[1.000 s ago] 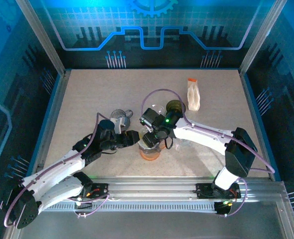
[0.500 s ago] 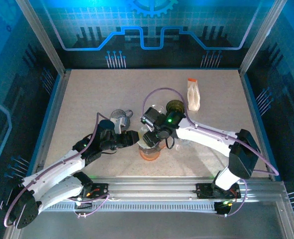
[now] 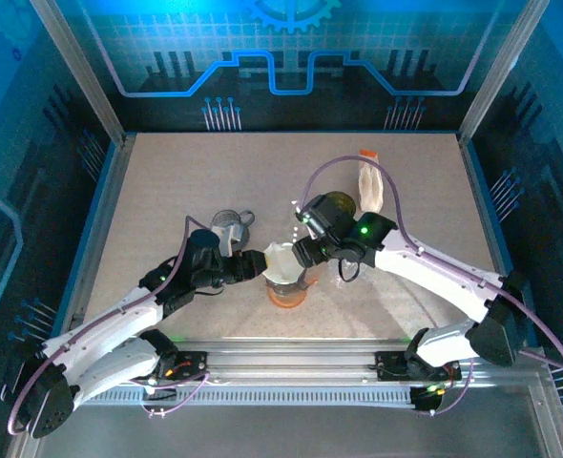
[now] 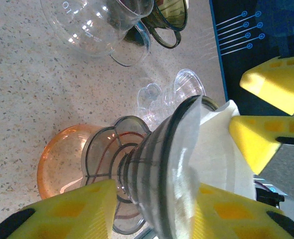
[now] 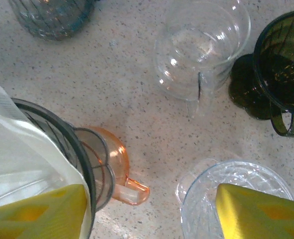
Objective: Place the coffee filter in the dripper
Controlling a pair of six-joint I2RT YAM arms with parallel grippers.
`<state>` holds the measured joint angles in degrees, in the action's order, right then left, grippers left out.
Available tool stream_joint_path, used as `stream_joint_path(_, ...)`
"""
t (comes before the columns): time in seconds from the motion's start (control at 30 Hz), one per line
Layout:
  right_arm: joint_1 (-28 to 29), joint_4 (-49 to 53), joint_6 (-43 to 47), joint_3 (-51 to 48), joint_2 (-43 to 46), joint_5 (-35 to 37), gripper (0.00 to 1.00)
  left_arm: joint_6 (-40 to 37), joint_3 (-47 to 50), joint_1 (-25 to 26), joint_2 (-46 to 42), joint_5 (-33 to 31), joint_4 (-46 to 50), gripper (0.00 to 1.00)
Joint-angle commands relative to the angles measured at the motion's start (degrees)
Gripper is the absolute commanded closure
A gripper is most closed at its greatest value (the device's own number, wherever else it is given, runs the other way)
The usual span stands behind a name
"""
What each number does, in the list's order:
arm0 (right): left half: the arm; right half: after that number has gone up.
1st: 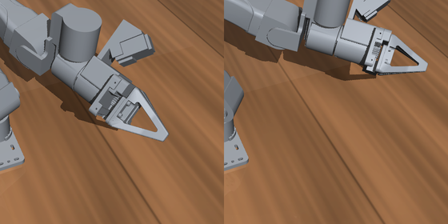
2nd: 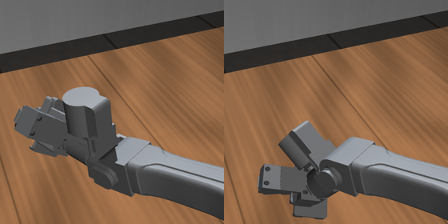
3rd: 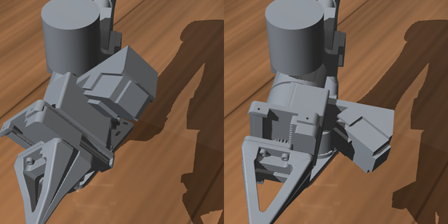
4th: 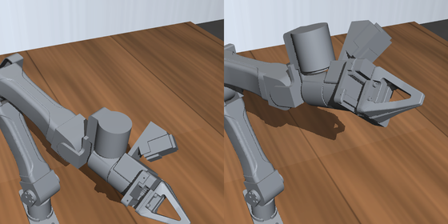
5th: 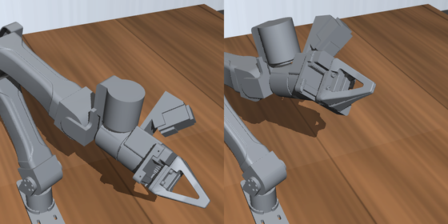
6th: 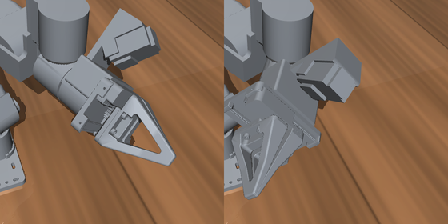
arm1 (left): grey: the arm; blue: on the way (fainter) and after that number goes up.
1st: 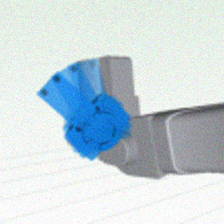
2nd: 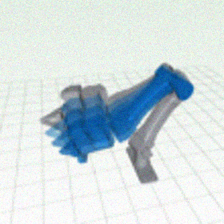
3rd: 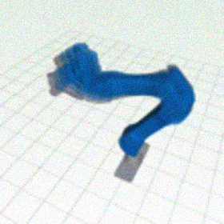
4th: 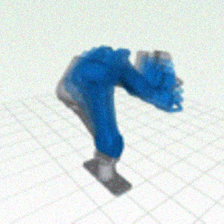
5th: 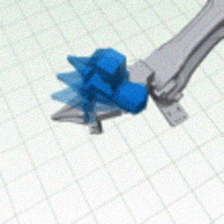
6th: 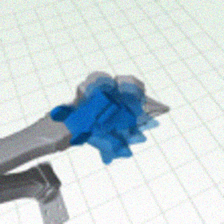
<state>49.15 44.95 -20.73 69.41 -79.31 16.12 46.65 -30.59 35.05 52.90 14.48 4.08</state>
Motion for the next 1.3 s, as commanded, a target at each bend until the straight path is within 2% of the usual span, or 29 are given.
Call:
stream_joint_path(0.0,-0.9,-0.7,-1.5,-1.9,1.1,1.1,0.31,0.8,0.8,0.3,0.4,0.8,-0.7,0.59)
stream_joint_path(0.3,-0.3,-2.1,-1.0,-1.6,1.2,0.5,0.3,0.8,0.6,0.2,0.5,0.4,-0.2,0.59)
stream_joint_path(0.63,3.6,-2.8,-0.8,-1.0,4.1,-0.1,0.28,0.7,0.4,0.3,-0.5,-0.4,0.8,0.56)
stream_joint_path(0.93,6.6,-2.3,-4.3,-4.7,4.7,1.0,0.32,0.8,0.5,0.3,-0.6,-0.3,0.7,0.57)
stream_joint_path(1.27,6.7,-2.7,-5.4,-6.0,5.3,1.5,0.33,1.0,1.0,0.2,-0.6,-0.1,0.2,0.57)
